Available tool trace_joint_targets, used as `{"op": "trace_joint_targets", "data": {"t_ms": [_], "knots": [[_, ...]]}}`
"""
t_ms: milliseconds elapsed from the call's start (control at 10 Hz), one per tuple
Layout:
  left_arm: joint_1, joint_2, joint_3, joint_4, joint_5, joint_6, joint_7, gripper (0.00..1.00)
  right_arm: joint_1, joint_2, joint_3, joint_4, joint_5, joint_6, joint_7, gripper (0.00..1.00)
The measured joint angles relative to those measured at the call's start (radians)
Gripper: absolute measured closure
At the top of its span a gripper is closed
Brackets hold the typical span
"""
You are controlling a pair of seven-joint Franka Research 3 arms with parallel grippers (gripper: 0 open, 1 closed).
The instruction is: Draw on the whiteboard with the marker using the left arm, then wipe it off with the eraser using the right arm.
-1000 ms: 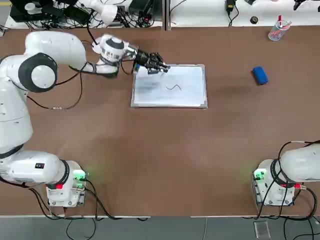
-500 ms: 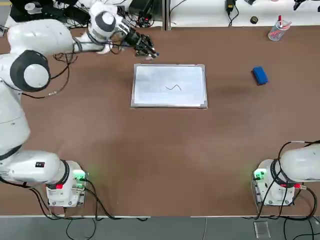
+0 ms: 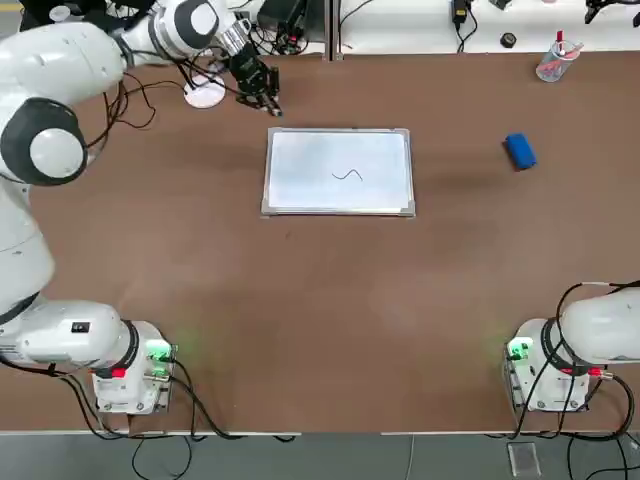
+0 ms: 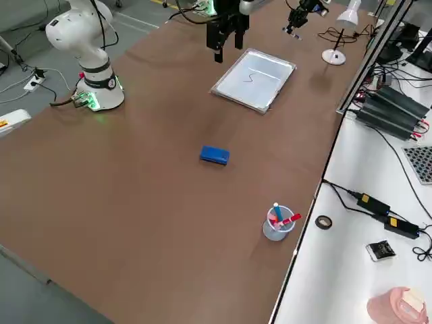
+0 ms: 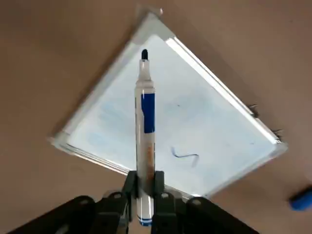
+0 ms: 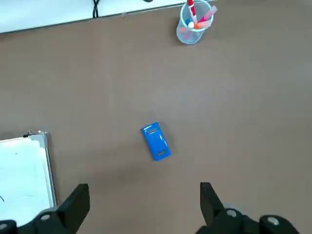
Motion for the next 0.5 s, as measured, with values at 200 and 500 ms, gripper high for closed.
{"op": "trace_joint_targets", "data": {"t_ms": [200,500], "knots": [[0.033,-0.037,0.003,0.0,0.093,-0.097,0.1,0.82,-0.015,0.002,0.026,-0.009,0.0,0.0,-0.006,0.0],[0.124,-0.061,0.008,-0.003,0.18,-0.195,0.292,0.82,-0.064,0.022,0.077,-0.019,-0.001,0.023,-0.041,0.0]]}}
